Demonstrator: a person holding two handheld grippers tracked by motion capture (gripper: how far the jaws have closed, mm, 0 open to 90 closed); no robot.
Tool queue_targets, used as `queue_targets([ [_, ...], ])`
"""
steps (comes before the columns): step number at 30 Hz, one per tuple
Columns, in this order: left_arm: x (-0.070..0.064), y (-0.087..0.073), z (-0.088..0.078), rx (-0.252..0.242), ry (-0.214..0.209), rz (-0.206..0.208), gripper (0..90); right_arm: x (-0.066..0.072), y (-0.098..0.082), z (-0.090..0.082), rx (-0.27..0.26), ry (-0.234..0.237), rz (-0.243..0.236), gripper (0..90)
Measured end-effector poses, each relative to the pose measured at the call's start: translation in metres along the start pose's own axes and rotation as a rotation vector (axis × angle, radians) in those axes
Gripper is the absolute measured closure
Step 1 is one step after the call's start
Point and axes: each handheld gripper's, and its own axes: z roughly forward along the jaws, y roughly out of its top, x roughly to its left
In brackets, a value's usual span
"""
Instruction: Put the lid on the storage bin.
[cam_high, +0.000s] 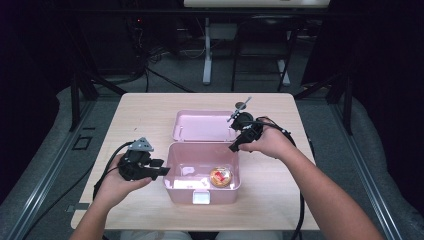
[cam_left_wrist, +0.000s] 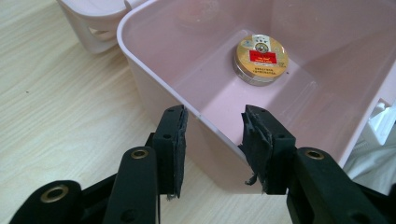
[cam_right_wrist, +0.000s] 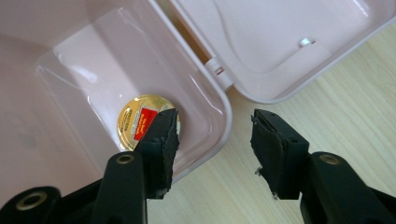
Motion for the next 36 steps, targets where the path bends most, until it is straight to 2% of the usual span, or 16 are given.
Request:
queue_targets([
  [7,-0.002,0.000,0.004,0.009,0.003,0.006,62.5,-0.008,0.005,0.000,-0.038,-0.015,0.050,53.4],
  [19,-0.003,0.000,0.004,0.006,0.006,-0.003,65.3,-0.021,0.014,0.009,-0.053,-0.059,0.152,54.3],
  [26,-0.003,0.000,0.003,0.010,0.004,0.001,66.2,-0.033,0.019,0.016,-0.082,-0.073,0.242,54.8],
  [36,-0.004,-0.001,0.003,0.005,0.006,-0.002,66.5,-0.054,0.021,0.029,-0.088,-0.114,0.341,57.6],
])
